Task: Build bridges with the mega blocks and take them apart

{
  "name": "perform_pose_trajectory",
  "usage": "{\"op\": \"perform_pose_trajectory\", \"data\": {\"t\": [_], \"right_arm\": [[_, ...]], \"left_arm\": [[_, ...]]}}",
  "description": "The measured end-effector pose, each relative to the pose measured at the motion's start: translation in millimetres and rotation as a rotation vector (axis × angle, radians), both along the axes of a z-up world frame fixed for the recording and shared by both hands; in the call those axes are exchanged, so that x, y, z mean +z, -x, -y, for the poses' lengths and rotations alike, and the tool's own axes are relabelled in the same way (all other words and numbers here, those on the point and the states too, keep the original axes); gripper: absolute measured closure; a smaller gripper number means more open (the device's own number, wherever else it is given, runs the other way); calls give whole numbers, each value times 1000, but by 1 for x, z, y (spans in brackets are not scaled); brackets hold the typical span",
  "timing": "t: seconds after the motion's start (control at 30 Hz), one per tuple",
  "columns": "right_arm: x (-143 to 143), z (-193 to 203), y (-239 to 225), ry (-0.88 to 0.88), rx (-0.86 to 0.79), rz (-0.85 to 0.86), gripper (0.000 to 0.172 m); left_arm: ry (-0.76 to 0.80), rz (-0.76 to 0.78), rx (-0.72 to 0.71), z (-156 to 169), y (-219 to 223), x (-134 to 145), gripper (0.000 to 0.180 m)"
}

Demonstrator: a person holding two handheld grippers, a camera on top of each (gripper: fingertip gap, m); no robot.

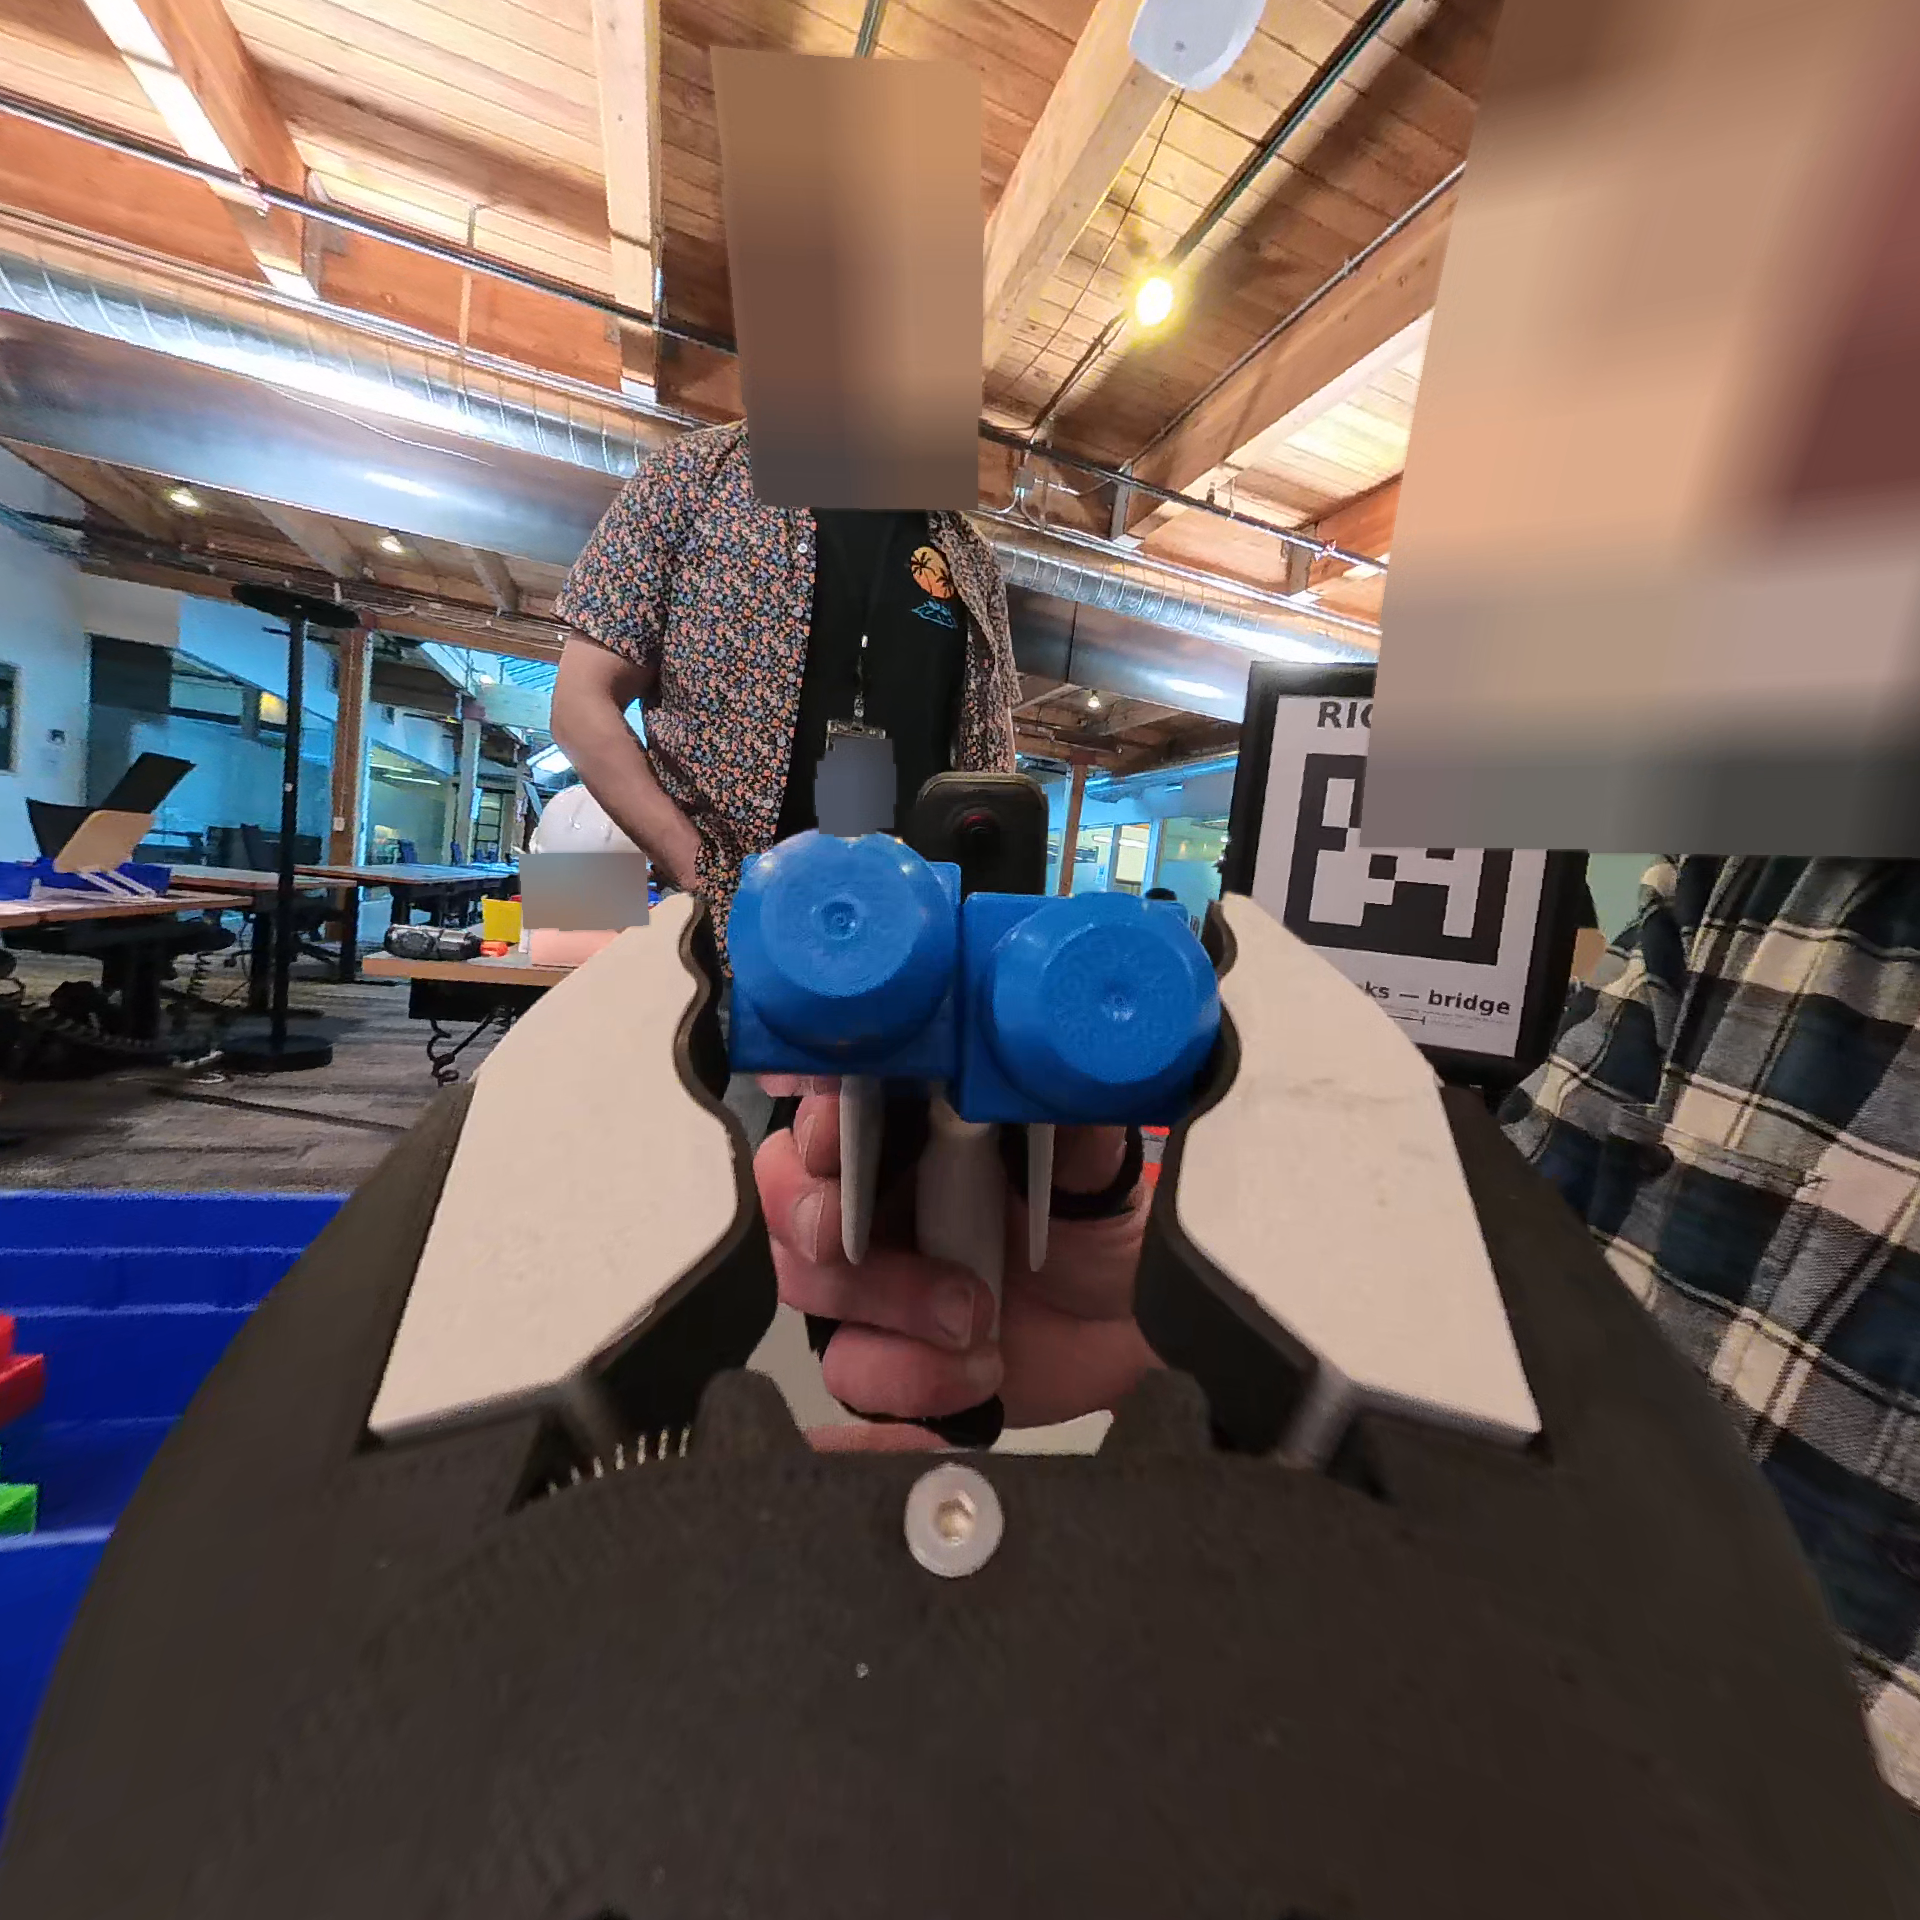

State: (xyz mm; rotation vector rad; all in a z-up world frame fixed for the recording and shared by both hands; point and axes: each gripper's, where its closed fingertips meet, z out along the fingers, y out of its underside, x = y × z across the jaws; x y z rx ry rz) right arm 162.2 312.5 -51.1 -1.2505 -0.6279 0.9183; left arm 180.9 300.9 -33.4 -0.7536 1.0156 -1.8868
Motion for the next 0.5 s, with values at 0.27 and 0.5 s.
{"op": "perform_pose_trajectory", "data": {"t": [0.27, 0.5], "right_arm": [[11, 9, -5, -13, 13, 55, 168], [19, 12, -16, -54, -22, 89, 169]], "left_arm": [[-91, -48, -33, 14, -14, 2, 94], [-123, -65, 13, 12, -18, 4, 100]]}}
